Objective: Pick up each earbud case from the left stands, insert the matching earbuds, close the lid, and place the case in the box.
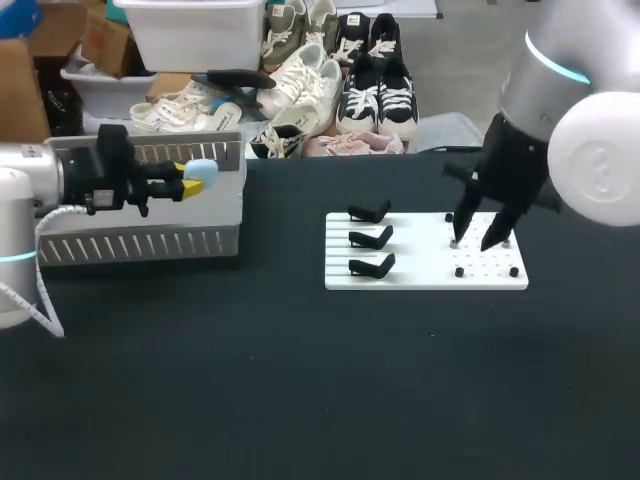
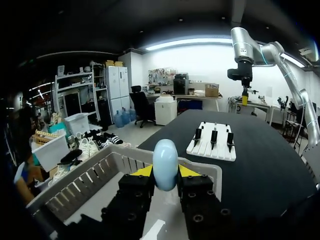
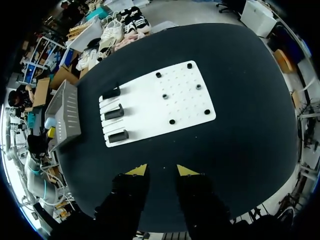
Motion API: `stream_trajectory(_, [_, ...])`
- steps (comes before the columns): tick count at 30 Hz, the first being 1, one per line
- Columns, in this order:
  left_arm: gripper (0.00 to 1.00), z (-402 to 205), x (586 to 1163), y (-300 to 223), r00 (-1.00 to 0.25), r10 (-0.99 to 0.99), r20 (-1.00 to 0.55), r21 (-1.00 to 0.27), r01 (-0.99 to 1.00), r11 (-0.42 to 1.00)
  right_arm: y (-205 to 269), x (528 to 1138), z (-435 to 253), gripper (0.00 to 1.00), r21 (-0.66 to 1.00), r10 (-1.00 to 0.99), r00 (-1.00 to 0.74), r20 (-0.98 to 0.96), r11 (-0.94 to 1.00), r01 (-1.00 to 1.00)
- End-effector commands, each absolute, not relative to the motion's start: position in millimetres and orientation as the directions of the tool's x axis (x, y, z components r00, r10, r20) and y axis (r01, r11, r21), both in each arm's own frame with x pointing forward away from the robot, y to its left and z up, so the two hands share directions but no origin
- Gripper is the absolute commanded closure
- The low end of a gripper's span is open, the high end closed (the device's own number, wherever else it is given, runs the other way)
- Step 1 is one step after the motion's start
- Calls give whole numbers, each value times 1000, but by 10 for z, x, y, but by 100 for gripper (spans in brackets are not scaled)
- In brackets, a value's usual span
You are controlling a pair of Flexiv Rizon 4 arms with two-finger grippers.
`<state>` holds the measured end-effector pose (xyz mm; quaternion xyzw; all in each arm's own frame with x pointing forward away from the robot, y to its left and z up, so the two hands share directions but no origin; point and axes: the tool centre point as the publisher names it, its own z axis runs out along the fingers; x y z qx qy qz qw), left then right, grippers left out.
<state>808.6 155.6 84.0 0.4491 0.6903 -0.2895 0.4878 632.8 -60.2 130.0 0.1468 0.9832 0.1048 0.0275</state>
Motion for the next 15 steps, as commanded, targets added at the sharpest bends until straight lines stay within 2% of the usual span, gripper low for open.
stream_trajectory(1, [100,805,8126,1718,-139,337,-931,16,908,419,-623,6208,1308,69,208,315,-947,-68,932,295])
stream_trajectory(5, [100,739,8167,1787,-184,353,-918,-22,909,417,-635,6153,1303,68,204,321,-945,-65,931,303])
stream_trajectory(6, [91,715,8175,1797,-196,358,-913,-35,911,411,-634,6142,1304,68,203,322,-944,-65,931,304])
stream_trajectory(7, [76,697,8177,1801,-202,359,-911,-41,912,409,-633,6137,1304,68,203,323,-944,-64,931,304])
stream_trajectory(10, [5,657,8173,1817,-213,349,-912,-56,910,410,-625,6112,1304,68,205,327,-943,-65,929,308])
stream_trajectory(11, [0,656,8173,1816,-210,346,-915,-53,910,411,-623,6107,1304,68,206,327,-943,-65,929,308])
stream_trajectory(15, [0,753,8136,1781,-180,344,-921,-31,918,395,-637,6077,1329,68,216,330,-941,-73,926,309])
